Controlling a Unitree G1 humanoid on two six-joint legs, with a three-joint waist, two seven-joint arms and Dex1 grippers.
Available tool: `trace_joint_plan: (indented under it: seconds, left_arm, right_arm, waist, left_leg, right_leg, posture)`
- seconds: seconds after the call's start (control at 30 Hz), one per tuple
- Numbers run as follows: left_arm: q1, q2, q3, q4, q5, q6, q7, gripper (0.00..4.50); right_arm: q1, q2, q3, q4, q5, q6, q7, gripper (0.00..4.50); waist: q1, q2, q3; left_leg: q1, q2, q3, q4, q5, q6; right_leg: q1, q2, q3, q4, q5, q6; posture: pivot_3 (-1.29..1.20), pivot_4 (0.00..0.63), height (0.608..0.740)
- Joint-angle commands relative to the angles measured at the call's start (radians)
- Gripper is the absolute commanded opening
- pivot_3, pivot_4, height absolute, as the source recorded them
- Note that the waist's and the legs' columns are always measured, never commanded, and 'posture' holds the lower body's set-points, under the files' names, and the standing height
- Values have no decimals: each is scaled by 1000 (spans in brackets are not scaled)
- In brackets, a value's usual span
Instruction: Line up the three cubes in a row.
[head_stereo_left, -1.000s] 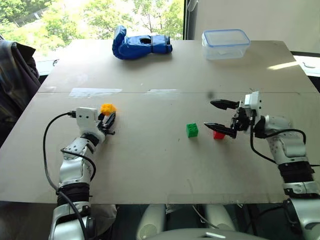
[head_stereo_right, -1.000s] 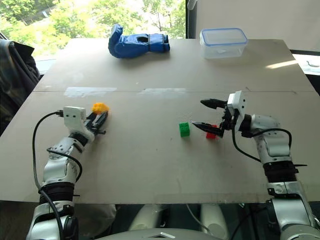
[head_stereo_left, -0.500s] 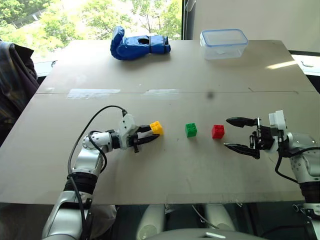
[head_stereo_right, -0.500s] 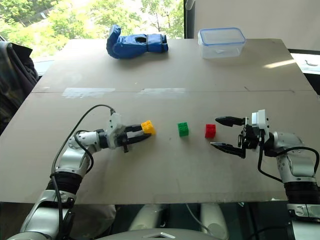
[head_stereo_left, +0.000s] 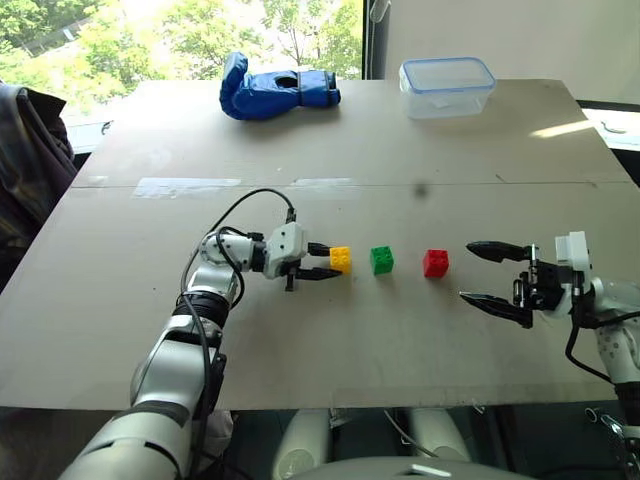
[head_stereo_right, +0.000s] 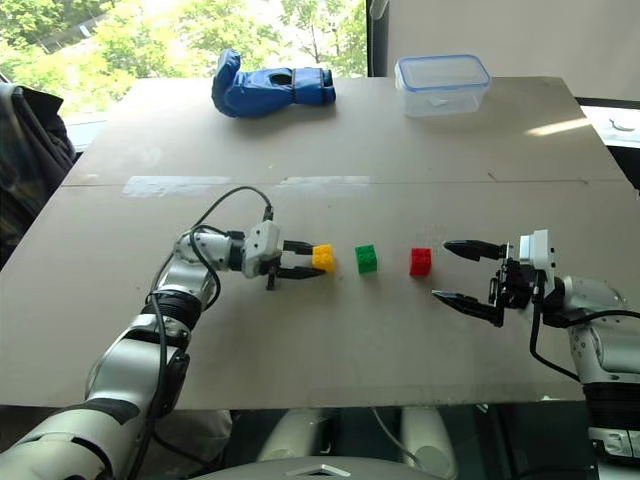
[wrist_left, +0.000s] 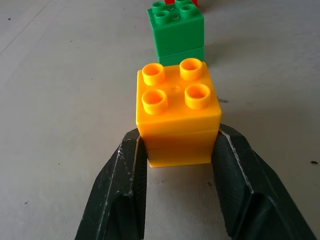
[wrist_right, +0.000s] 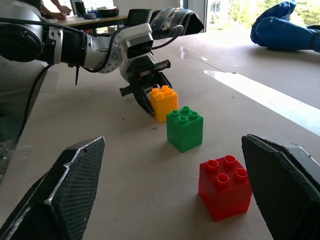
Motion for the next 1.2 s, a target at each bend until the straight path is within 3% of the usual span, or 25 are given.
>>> trace_joint_plan:
  seconds: [0.03, 0.23, 0.37, 0.47, 0.7, 0.83, 1.0, 1.1, 1.2]
  left_arm:
    - [3, -3, -35, 10, 39, -18, -42, 1233]
    - [6, -1, -36, 11, 39, 16, -44, 1233]
    - [13, 7, -38, 3, 48, 22, -33, 3229]
    - [18, 14, -38, 3, 60, 4, -5, 4488]
    - [62, 55, -2, -23, 44, -20, 57, 4488]
    - [141, 97, 36, -141, -13, 30, 57, 4488]
    - [430, 169, 75, -629, -141, 329, 122, 4488]
    - [627, 169, 116, -878, -77, 470, 345, 4488]
    - [716, 158, 136, -1021, -117, 600, 439, 4488]
  right_arm:
    - [6, -11, -24, -27, 9, -14, -2, 4500]
    - [1, -10, -19, -22, 1, -22, -6, 4500]
    - [-14, -9, -12, -12, -6, -25, -5, 4500]
    - [-20, -7, -9, -8, -9, -25, -3, 4500]
    - [-5, -5, -14, -4, -11, -33, 7, 4500]
    - [20, -6, -30, 16, -21, -53, 2, 4500]
    - [74, 3, -54, 143, -68, -165, 7, 4500]
    - [92, 17, -58, 211, -79, -212, 9, 4500]
    - [92, 19, -55, 250, -91, -247, 21, 4500]
  waist:
    - [1, 0, 0]
    - [1, 0, 0]
    - [0, 0, 0]
    - [0, 0, 0]
    - [-2, 1, -1]
    - [-11, 1, -1]
    - [-26, 2, -1]
    - [-20, 2, -1]
    - [-13, 3, -1]
  left_leg:
    - [0, 0, 0, 0, 0, 0]
    - [0, 0, 0, 0, 0, 0]
    - [0, 0, 0, 1, 0, 0]
    - [1, 0, 0, 1, 0, 0]
    - [5, 0, 0, 1, 0, 0]
    - [11, 2, 2, -1, -2, 3]
    - [12, 7, 5, -3, -2, 3]
    - [13, 7, 7, -3, -3, 4]
    - [16, 7, 7, -3, -3, 4]
  right_leg:
    - [0, 0, 0, 0, 0, 0]
    - [1, 0, 0, 0, 0, 0]
    - [1, 0, 0, 0, 0, 0]
    - [1, 0, 0, 0, 0, 0]
    - [4, 0, 1, 1, 0, 0]
    - [8, 2, 4, 2, 0, 0]
    - [7, 3, 8, 2, 0, 0]
    - [7, 0, 10, 1, 0, 0]
    - [9, -1, 10, 2, 0, 0]
  posture:
    - [0, 150, 740]
    - [0, 150, 740]
    - [0, 150, 740]
    - [0, 150, 740]
    - [0, 150, 740]
    - [0, 150, 740]
    - [0, 150, 740]
    - [0, 150, 740]
    - [0, 150, 740]
